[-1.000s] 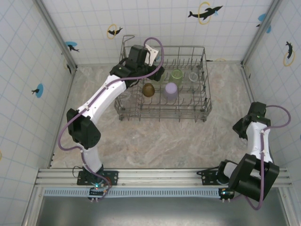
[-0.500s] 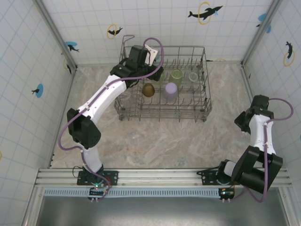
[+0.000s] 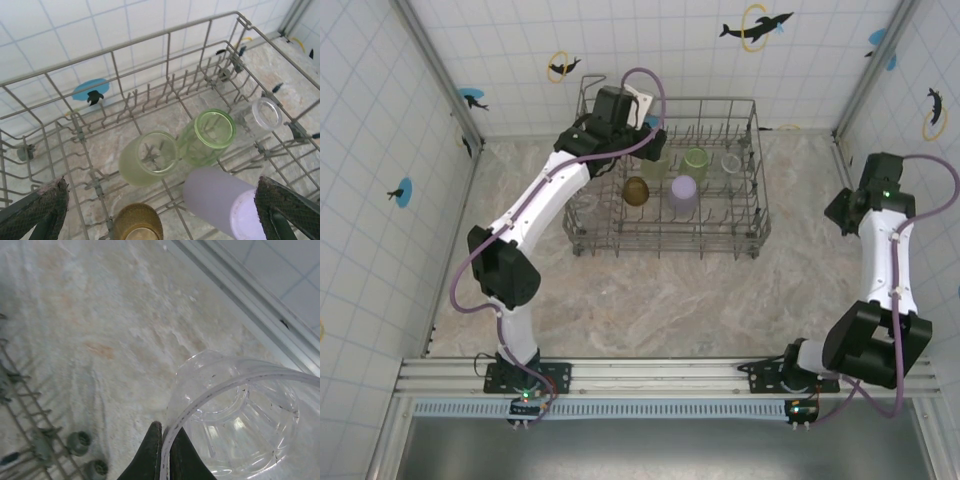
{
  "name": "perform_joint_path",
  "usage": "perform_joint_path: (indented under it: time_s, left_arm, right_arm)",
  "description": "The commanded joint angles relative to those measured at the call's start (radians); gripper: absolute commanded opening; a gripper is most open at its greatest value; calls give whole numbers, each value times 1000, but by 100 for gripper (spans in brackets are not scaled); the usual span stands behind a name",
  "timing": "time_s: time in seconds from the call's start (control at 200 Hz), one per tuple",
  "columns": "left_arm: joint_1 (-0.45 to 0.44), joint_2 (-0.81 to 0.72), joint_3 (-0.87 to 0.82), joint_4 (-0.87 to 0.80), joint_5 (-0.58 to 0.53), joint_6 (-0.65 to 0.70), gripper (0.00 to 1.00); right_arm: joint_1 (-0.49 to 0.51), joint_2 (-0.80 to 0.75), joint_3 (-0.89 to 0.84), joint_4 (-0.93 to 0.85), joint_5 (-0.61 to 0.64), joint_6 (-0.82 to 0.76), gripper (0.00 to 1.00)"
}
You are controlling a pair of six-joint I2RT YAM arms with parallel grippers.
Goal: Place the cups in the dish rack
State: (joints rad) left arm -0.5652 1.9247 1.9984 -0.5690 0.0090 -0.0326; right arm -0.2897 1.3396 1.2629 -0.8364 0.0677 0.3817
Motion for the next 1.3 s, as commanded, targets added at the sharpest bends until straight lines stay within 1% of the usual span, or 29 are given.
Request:
perform_joint_path:
  time_s: [0.0, 0.13, 0.215, 0.23, 0.355, 0.37, 0.47, 0.596, 0.606, 0.631, 0.886, 0.926, 1.041, 1.106, 1.296]
  left_arm:
    - [53, 2, 34, 14, 44, -77, 97]
    - [112, 5, 38, 59, 136, -156, 98]
    - [131, 8, 39, 96, 207, -200, 98]
    - [162, 8, 39, 103, 221, -205, 98]
    - [197, 21, 57, 147, 305, -228, 98]
    - [201, 23, 60, 151, 311, -260, 98]
    - [223, 40, 79, 182, 352, -303, 98]
    - [258, 61, 73, 266, 465, -389, 98]
    - [259, 64, 73, 273, 474, -396, 98]
    - [266, 70, 70, 294, 501, -415, 98]
    - [283, 124, 36, 506, 697, -569, 98]
    - [285, 132, 36, 537, 726, -591, 98]
    - [289, 144, 17, 629, 807, -659, 98]
    - [291, 146, -2, 687, 844, -700, 98]
    - [291, 143, -52, 809, 919, -798, 98]
  right_arm:
    - [35, 24, 139, -16, -2, -4, 0]
    - [82, 57, 244, 20, -37, -3, 0]
    - [100, 74, 292, 77, -117, 9, 0]
    - [103, 75, 296, 90, -135, 12, 0]
    - [136, 77, 303, 254, -302, 55, 0]
    - [141, 77, 304, 271, -319, 62, 0]
    - [188, 96, 328, 378, -365, 96, 0]
    - [249, 158, 381, 473, -443, 138, 0]
    - [254, 163, 383, 482, -473, 143, 0]
    - [266, 175, 387, 509, -503, 155, 0]
    - [395, 275, 299, 902, -742, 259, 0]
    - [409, 290, 279, 998, -781, 289, 0]
    - [444, 321, 212, 1223, -845, 381, 0]
    - [465, 344, 198, 1321, -877, 427, 0]
    - [532, 398, 207, 1439, -908, 448, 0]
